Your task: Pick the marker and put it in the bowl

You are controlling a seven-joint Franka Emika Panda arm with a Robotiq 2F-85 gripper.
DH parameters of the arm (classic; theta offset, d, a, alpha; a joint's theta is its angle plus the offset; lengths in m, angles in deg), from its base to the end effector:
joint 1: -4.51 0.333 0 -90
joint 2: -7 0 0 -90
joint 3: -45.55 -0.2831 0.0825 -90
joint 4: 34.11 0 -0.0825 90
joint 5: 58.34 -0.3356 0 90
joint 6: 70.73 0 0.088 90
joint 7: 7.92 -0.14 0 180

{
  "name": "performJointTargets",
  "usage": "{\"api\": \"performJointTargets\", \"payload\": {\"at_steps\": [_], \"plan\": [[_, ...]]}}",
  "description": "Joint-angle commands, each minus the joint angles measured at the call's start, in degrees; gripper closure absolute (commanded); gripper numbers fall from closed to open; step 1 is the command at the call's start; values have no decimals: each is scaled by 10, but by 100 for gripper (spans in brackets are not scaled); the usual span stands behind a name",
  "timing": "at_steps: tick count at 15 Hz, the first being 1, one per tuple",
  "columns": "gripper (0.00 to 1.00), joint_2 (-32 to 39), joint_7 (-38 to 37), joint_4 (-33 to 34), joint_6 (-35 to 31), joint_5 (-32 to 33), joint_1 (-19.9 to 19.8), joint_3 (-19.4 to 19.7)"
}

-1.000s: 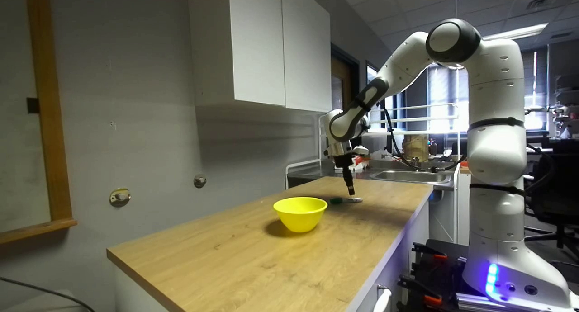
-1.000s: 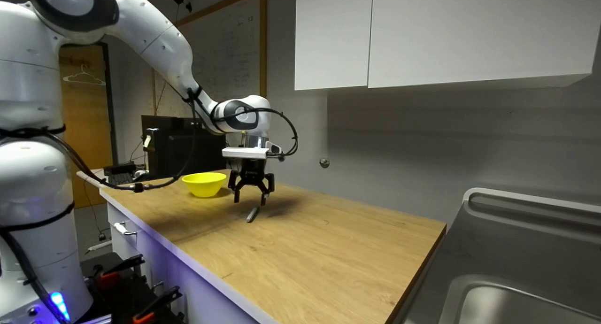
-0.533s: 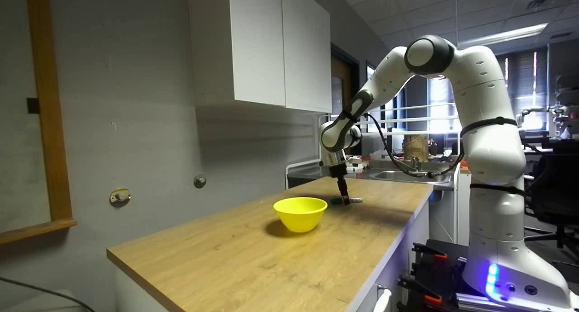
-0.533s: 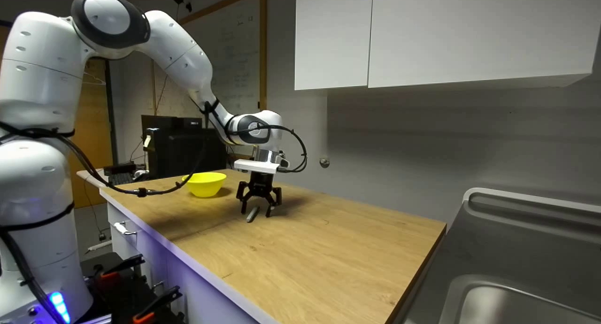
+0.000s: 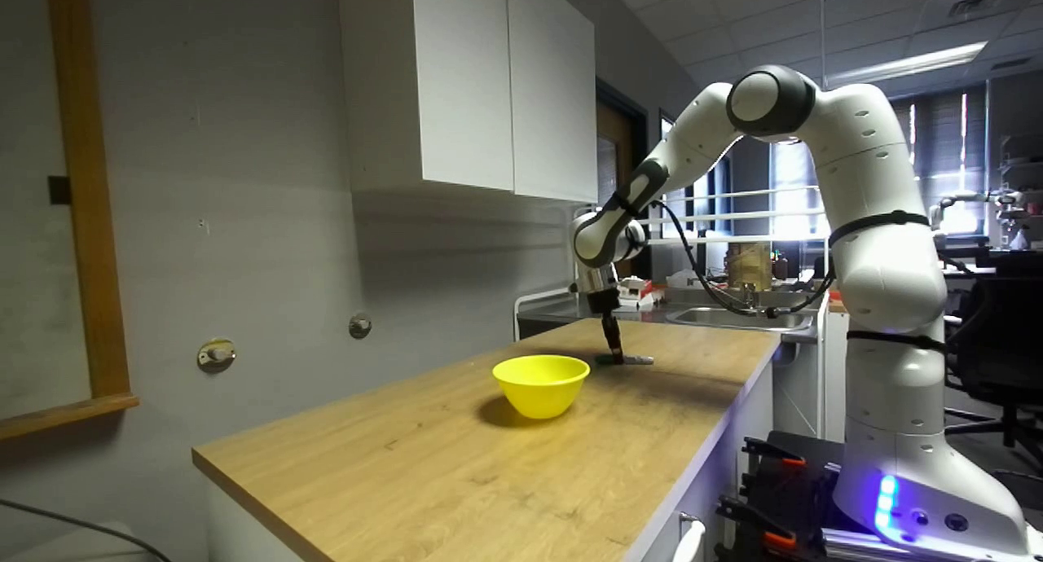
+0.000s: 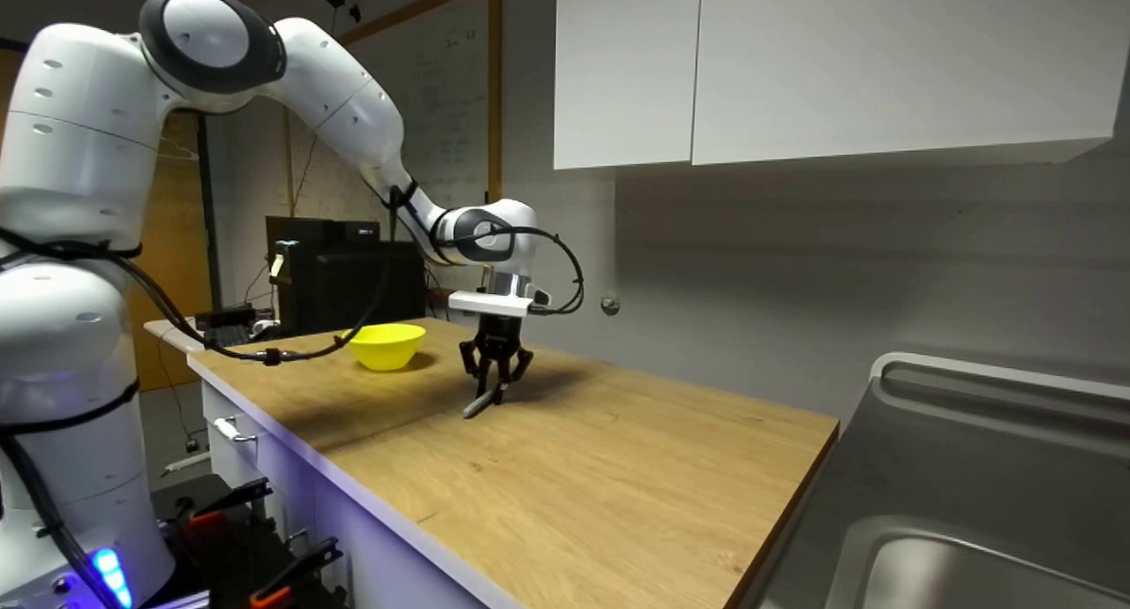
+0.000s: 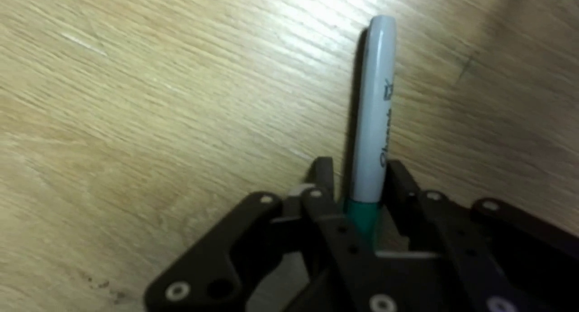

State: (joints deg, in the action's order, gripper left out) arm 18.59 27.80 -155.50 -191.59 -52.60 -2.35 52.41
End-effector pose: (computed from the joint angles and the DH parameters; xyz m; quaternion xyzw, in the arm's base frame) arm 0.4805 -0.1253 0.2711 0.9687 0.2188 -0.1172 0.0034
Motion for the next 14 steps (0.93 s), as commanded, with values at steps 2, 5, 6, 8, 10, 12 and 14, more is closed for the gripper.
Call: {"api": "performJointTargets", "payload": {"at_steps": [2,5,6,8,10,12,14], "plan": [[95,-11,-25,-5,7,17,-3,-8],[91,-33,-124,-19,-15,25,10,-8],[91,-47,-150,-26,-22,24,14,-10],[91,-77,-209,-39,-44,35,25,-13],[90,-107,-259,-53,-76,48,34,-18],[90,-141,-310,-76,-117,68,41,-23],[90,-172,-364,-103,-169,86,44,-29]]}}
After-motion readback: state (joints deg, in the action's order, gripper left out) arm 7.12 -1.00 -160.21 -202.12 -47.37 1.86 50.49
